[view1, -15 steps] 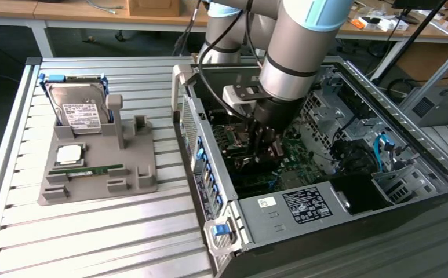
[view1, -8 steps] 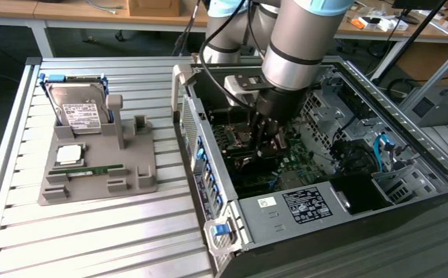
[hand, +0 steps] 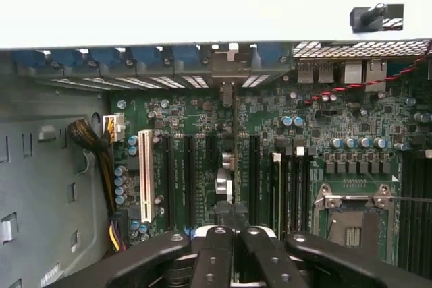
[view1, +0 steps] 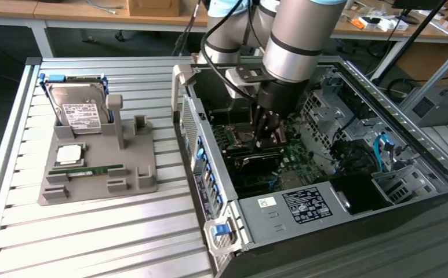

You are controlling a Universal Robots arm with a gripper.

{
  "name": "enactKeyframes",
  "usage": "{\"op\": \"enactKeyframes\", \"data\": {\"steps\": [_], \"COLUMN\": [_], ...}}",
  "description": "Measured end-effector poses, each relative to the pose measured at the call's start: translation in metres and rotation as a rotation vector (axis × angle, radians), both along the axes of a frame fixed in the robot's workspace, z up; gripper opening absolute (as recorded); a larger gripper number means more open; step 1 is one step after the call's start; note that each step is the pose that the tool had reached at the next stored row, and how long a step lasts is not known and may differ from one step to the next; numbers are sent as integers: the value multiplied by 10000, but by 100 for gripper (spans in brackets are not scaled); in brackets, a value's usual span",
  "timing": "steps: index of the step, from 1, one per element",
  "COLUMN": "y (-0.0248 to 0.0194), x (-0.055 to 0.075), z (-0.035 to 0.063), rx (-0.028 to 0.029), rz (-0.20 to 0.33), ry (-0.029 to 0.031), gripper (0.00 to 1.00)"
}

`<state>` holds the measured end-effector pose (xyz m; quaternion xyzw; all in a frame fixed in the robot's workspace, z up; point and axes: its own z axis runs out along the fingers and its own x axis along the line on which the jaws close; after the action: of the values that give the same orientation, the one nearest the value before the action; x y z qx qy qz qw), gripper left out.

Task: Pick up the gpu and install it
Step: 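Insert the gpu into the slot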

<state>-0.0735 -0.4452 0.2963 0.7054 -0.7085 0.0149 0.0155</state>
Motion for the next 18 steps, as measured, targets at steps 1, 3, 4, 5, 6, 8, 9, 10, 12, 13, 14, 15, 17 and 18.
{"op": "enactKeyframes", "data": {"steps": [1,3,4,5,6,8,9,10,12,13,14,15,17,18], "y": [-2,-5,-6,-7,-8,-8,-8,-8,-9,-9,-9,-9,-8,-8], "x": [62,166,219,265,308,401,448,499,578,601,616,627,631,631], "z": [-1,-4,-6,-7,-9,-13,-14,-16,-18,-18,-18,-18,-18,-18], "rx": [0,0,0,0,1,0,0,0,-2,-1,-1,-1,-1,-1], "rz": [18,23,27,28,31,42,47,52,59,62,61,63,61,61], "ry": [49,129,171,207,242,324,363,408,469,482,488,490,491,491], "gripper": [11,11,11,11,11,11,11,11,11,11,11,11,11,11]}}
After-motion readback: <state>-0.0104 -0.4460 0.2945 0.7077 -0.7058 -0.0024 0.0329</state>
